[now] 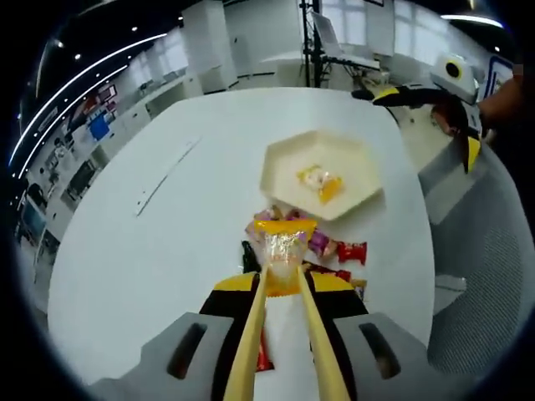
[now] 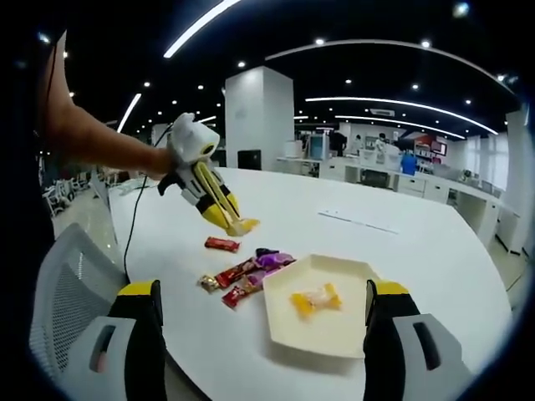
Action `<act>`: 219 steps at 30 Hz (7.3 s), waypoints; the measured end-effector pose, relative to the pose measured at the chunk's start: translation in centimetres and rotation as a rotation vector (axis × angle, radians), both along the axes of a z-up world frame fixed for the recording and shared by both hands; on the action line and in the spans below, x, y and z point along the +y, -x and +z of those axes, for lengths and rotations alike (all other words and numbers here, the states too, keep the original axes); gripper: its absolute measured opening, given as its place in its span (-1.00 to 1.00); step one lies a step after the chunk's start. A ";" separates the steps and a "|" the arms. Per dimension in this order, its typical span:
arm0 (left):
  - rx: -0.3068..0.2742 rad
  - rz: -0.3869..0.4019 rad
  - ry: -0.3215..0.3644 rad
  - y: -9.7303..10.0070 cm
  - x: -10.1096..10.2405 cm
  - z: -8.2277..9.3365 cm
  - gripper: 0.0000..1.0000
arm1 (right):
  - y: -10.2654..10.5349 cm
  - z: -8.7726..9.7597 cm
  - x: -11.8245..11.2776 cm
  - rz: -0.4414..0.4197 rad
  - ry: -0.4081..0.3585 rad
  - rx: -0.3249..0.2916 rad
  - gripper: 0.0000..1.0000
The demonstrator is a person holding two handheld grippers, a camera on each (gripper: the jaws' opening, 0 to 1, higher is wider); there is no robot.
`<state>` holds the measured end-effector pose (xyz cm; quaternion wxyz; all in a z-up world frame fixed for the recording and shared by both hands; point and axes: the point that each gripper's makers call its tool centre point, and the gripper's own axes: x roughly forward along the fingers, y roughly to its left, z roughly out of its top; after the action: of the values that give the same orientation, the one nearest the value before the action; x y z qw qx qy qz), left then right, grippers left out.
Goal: Place the target food into the container with the food tongs after gripping and lifting it, then release it inside without dropping or visibly crushing the food.
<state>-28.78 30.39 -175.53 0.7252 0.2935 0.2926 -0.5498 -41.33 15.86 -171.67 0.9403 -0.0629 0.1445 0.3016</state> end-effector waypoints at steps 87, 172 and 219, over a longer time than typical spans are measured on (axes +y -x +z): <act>0.025 -0.228 0.135 1.5 -18.5 3.9 -0.52 | -0.4 0.7 -1.0 -0.057 -0.020 -0.030 0.99; 0.003 0.232 0.047 -2.4 10.5 -4.1 -0.51 | -0.1 -0.2 -0.1 -0.011 -0.007 0.013 0.99; 0.064 0.248 0.004 -1.2 10.6 -7.9 -0.62 | -0.1 -0.2 -0.3 -0.017 0.006 0.007 0.98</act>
<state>-27.63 40.98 -183.39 0.7786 0.2361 0.3485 -0.4654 -41.24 15.52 -171.90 0.9421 -0.0635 0.1495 0.2934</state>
